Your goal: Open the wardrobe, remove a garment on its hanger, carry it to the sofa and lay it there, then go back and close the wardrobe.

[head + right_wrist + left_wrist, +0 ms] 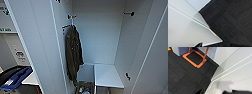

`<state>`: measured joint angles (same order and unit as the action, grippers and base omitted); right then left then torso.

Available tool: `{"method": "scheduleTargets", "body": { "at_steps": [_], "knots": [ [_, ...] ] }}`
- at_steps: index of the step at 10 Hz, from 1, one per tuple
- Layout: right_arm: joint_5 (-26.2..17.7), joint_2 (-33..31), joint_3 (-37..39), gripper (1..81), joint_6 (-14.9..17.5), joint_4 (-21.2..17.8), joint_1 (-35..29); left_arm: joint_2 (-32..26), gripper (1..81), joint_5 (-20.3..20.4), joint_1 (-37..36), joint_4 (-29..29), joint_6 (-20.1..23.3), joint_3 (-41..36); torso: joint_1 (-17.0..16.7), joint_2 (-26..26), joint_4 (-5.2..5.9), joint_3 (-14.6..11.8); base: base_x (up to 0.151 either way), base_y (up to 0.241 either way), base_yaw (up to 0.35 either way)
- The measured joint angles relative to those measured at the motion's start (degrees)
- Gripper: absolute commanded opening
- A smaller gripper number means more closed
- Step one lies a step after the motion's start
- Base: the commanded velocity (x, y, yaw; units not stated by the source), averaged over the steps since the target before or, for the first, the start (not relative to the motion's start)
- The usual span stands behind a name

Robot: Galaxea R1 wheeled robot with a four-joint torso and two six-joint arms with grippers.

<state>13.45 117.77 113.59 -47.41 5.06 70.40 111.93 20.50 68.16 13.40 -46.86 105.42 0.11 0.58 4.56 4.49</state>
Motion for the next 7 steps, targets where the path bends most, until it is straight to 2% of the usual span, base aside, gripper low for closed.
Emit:
{"method": "scheduleTargets", "body": {
  "at_steps": [2, 3, 4, 5, 7],
  "knots": [
    [-0.4, -2.5, -3.1, 81.1, -0.5, -0.1, -1.4, -0.8, 81.1, -2.8, -5.5, 0.3, -1.9, -0.6, 0.0, 0.0, 0.0, 0.0, 0.0, 0.0, 0.0],
    [-1.0, -2.8, -5.8, 81.1, -0.7, -0.1, -2.5, -0.7, 81.1, -5.6, -9.0, 0.6, -2.6, -1.0, 0.0, 0.0, 0.0, 0.0, 0.0, 0.0, 0.0],
    [-1.6, -2.5, -7.5, 81.1, -1.4, -0.4, -3.6, 0.0, 81.1, -10.3, -12.5, 1.2, -2.9, -1.3, 0.0, 0.0, 0.0, 0.0, 0.0, 0.0, 0.0],
    [-1.7, -2.6, -8.5, 81.1, -1.3, -0.3, -4.2, 1.7, 81.1, -14.6, -14.8, 1.4, -3.0, -1.3, 0.0, 0.0, 0.0, 0.0, 0.0, 0.0, 0.0],
    [-2.0, -2.2, -9.5, 81.1, -1.4, -0.3, -4.5, 7.2, 81.1, -19.8, -16.9, 1.5, -3.6, -1.5, 0.1, -0.1, 0.0, 0.1, 0.0, 0.0, 0.0]
  ]
}}
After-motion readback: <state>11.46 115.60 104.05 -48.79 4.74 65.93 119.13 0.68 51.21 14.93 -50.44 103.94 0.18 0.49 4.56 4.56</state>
